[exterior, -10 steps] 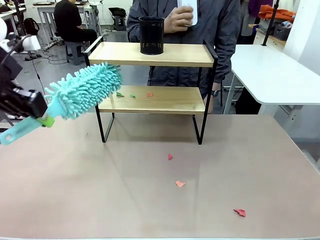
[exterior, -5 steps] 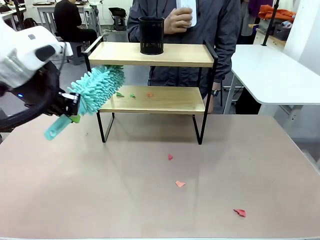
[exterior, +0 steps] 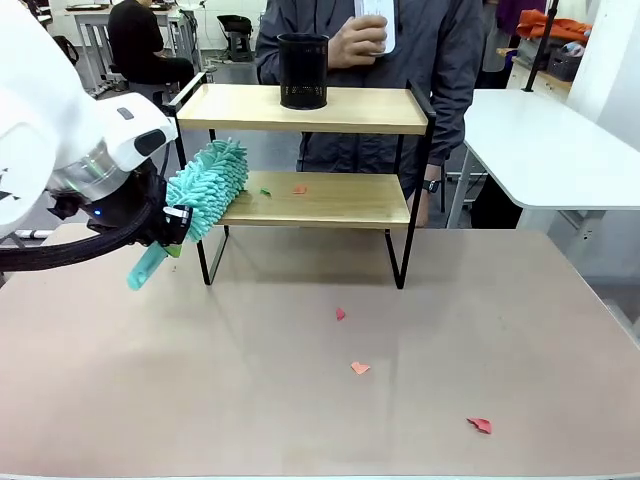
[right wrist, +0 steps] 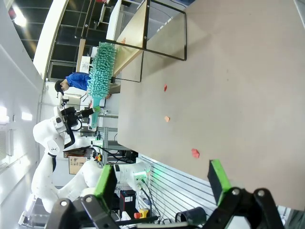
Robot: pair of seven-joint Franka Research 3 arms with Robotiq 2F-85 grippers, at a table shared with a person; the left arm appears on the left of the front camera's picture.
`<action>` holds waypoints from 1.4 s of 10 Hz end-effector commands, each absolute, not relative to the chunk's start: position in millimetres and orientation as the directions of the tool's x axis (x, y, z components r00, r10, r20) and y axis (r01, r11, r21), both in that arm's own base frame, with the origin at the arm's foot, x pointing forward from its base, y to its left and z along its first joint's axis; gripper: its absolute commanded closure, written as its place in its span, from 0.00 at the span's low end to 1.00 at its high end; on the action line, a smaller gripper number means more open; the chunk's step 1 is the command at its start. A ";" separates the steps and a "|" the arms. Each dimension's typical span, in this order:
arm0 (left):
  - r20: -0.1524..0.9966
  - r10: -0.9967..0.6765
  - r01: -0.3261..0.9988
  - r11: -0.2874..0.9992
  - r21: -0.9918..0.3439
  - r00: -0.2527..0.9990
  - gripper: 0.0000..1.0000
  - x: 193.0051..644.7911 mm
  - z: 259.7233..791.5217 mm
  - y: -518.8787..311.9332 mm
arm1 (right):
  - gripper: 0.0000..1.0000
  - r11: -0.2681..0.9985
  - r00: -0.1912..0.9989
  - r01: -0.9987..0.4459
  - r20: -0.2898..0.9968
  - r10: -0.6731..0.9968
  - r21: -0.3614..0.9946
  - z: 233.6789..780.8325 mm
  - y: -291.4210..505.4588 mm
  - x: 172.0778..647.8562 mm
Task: Clean the shelf.
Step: Clean the remaining tier of the Shelf with the Duster once objects are removed.
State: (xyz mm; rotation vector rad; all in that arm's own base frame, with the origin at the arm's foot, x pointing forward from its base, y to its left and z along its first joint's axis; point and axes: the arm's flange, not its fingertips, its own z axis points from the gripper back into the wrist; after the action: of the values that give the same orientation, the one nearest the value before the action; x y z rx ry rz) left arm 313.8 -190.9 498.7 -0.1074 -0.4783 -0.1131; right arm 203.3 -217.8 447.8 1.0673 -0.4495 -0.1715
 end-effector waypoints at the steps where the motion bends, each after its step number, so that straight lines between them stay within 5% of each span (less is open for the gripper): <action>1: 0.507 -0.050 0.094 0.994 -0.062 0.861 0.88 316.1 498.7 -200.4 | 0.00 0.477 0.889 -0.109 0.300 -0.346 0.872 449.1 -218.1 204.5; 11: 0.477 -0.088 0.118 0.993 -0.033 0.874 0.88 341.0 487.2 -234.9 | 0.00 0.477 0.889 -0.109 0.300 -0.346 0.872 449.1 -218.1 204.5; 14: 0.384 -0.237 0.264 0.964 -0.019 0.892 0.88 345.8 482.2 -251.3 | 0.00 0.477 0.889 -0.109 0.300 -0.346 0.872 449.1 -218.1 204.5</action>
State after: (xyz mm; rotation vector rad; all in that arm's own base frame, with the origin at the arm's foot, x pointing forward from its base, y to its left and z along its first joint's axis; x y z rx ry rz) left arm 341.3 -247.5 481.6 -0.0775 -0.4349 -0.1895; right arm 203.3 -217.8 447.8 1.0673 -0.4496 -0.1713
